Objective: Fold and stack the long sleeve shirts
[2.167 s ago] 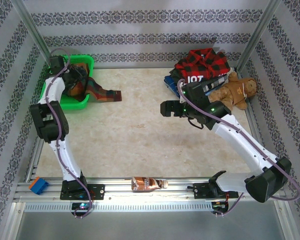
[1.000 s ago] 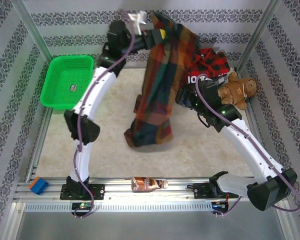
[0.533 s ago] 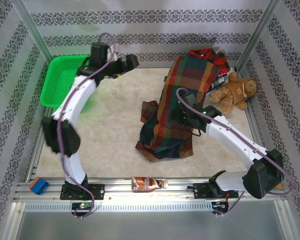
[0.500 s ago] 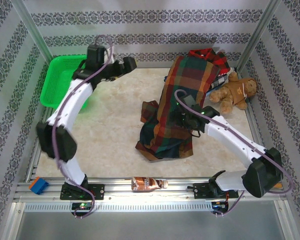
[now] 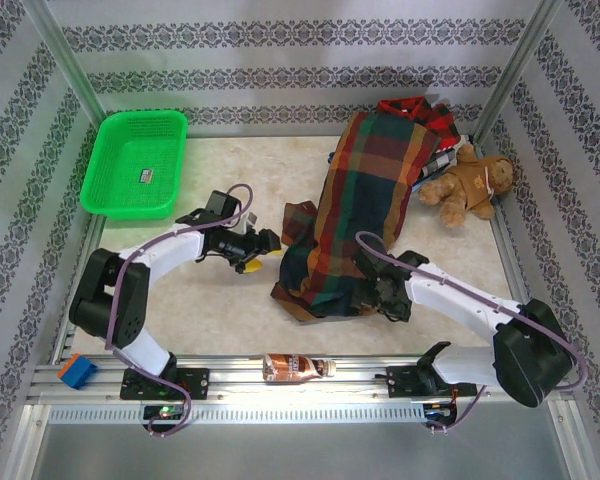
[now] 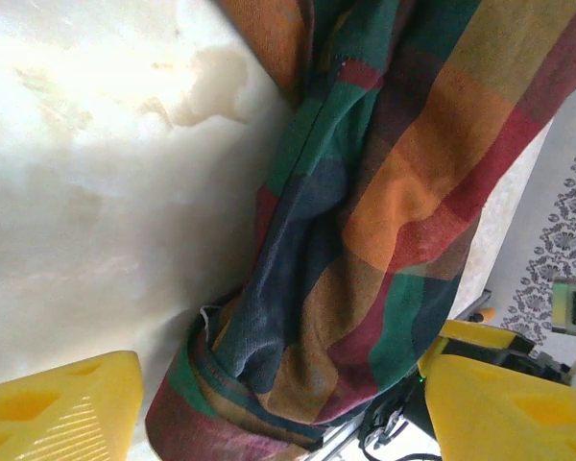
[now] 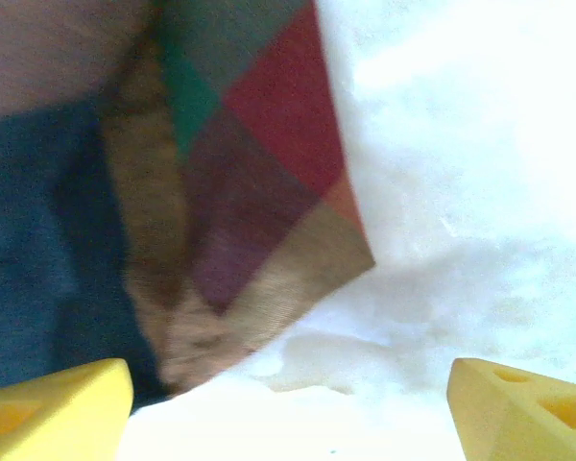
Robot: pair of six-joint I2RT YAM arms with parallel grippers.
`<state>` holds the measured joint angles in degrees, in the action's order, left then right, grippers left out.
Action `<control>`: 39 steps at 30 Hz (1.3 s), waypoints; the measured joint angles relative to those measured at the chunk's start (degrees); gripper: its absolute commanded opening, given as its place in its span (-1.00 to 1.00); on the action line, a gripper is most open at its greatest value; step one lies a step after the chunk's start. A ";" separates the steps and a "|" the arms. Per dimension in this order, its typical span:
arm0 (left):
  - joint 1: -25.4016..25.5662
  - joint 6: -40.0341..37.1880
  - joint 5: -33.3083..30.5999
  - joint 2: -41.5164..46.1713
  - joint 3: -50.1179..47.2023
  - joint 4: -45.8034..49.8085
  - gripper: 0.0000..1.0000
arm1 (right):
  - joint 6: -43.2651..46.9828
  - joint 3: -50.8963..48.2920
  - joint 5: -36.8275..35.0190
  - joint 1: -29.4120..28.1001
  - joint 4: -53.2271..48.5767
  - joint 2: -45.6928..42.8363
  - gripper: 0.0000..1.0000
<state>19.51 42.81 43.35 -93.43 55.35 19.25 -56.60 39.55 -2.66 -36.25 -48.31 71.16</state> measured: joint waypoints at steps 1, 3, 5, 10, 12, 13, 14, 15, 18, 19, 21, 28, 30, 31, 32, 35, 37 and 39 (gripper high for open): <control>0.17 0.15 0.17 -0.90 0.11 -0.98 0.49 | -0.79 -0.81 -0.02 0.02 0.48 -0.20 0.60; 0.31 0.39 0.15 -3.39 1.29 -2.43 0.46 | -2.08 -1.92 -0.04 0.15 2.25 0.00 0.58; 0.31 0.50 -0.02 -5.92 3.15 -3.65 0.44 | -2.36 -1.95 -0.17 0.66 3.85 0.87 0.53; 0.35 0.33 -0.48 -11.67 9.75 -5.20 0.47 | -2.45 -2.25 -0.70 2.99 8.17 4.02 0.43; 0.52 0.04 -0.50 -13.81 12.44 -5.42 0.48 | -2.43 -2.60 -0.76 3.61 9.49 4.42 0.40; 0.68 -0.15 -0.52 -14.67 13.53 -5.42 0.48 | -2.43 -2.60 -0.83 3.91 9.81 4.57 0.38; 1.03 -0.35 -0.50 -15.80 14.97 -5.53 0.48 | -2.40 -2.60 -0.94 3.93 10.27 4.70 0.37; 1.44 -0.55 -0.50 -16.92 16.22 -5.57 0.48 | -2.40 -2.67 -0.94 4.24 10.78 4.79 0.35; 2.99 -1.31 -0.83 -20.22 19.30 -5.51 0.47 | -2.19 -3.13 -0.94 4.68 12.11 5.03 0.30; 3.58 -1.66 -1.20 -21.27 20.02 -5.49 0.45 | -2.14 -3.21 -0.94 4.87 12.39 5.29 0.28; 4.83 -2.25 -2.05 -23.28 21.05 -4.94 0.38 | -2.01 -3.23 -0.94 5.05 12.90 6.27 0.23; 6.27 -3.54 -6.10 -25.20 22.05 -3.32 0.03 | -2.03 -2.82 -1.60 5.40 11.96 7.34 -0.10; 6.32 -3.80 -7.30 -25.20 22.05 -2.89 -0.22 | -2.14 -2.73 -1.95 5.40 11.47 7.41 -0.18; 6.32 -4.04 -8.07 -25.24 22.10 -2.49 -0.32 | -2.12 -2.69 -2.01 5.40 11.39 7.45 -0.25; 6.32 -4.26 -8.66 -25.35 22.16 -2.05 -0.46 | -2.19 -2.62 -2.05 5.40 11.30 7.67 -0.32; 6.32 -5.55 -10.27 -26.47 23.63 -0.04 -0.89 | -2.21 -1.99 -2.23 5.40 11.30 8.57 -0.55; 6.25 -6.54 -10.56 -27.39 25.16 1.03 -1.00 | -2.16 -1.38 -2.12 5.40 11.34 9.25 -0.69; 6.23 -6.88 -11.28 -27.63 26.36 1.77 -1.00 | -2.36 -1.14 -1.66 5.40 12.00 9.33 -0.74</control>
<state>25.74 35.92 32.08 -121.05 81.71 21.02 -58.96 38.41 -4.32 -30.85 -36.32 80.49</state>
